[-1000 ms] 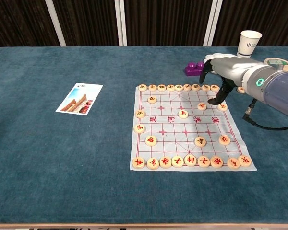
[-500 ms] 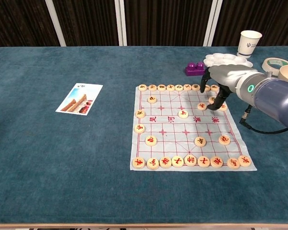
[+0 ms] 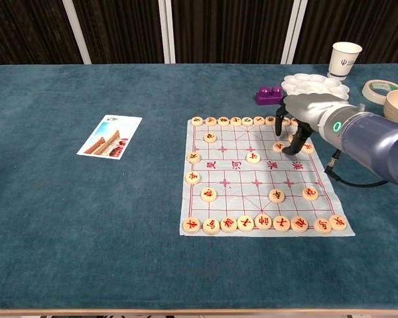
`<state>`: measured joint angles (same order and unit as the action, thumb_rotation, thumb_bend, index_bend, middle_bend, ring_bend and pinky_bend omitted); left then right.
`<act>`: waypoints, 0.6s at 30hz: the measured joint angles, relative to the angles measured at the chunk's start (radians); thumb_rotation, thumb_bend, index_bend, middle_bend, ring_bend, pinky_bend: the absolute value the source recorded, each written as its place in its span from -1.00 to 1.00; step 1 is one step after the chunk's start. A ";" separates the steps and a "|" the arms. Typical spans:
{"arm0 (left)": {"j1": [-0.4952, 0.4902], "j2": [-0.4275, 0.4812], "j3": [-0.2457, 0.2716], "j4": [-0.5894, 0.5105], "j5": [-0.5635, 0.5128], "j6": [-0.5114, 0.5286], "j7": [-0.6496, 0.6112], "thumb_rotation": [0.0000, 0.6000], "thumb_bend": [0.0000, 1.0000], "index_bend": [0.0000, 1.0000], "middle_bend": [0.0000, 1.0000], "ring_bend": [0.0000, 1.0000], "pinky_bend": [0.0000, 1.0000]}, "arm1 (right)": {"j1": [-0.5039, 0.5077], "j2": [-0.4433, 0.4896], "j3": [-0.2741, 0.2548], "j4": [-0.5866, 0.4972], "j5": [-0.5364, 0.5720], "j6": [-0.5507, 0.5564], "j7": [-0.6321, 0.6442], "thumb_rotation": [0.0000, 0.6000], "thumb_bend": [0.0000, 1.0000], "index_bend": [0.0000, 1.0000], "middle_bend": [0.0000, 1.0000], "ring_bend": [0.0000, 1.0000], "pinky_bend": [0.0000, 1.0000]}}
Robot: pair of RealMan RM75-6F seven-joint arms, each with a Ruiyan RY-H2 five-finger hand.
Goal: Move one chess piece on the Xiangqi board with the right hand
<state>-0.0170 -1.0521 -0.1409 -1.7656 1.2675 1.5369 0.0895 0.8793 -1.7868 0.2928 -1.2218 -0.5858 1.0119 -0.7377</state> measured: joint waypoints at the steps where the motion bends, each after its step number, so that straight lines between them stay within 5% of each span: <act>1: 0.001 0.000 0.000 0.000 0.001 0.001 -0.001 1.00 -1.00 -0.84 -1.00 -1.00 -0.97 | 0.001 -0.003 0.001 0.002 0.000 0.000 0.000 1.00 -0.24 -0.15 -1.00 -1.00 -0.91; 18: 0.000 0.002 0.000 0.001 -0.001 -0.001 -0.002 1.00 -1.00 -0.84 -1.00 -1.00 -0.97 | 0.010 -0.033 0.001 0.061 0.006 -0.018 0.000 1.00 -0.24 -0.14 -1.00 -1.00 -0.91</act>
<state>-0.0170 -1.0504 -0.1413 -1.7648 1.2662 1.5363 0.0875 0.8888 -1.8197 0.2935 -1.1611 -0.5801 0.9935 -0.7377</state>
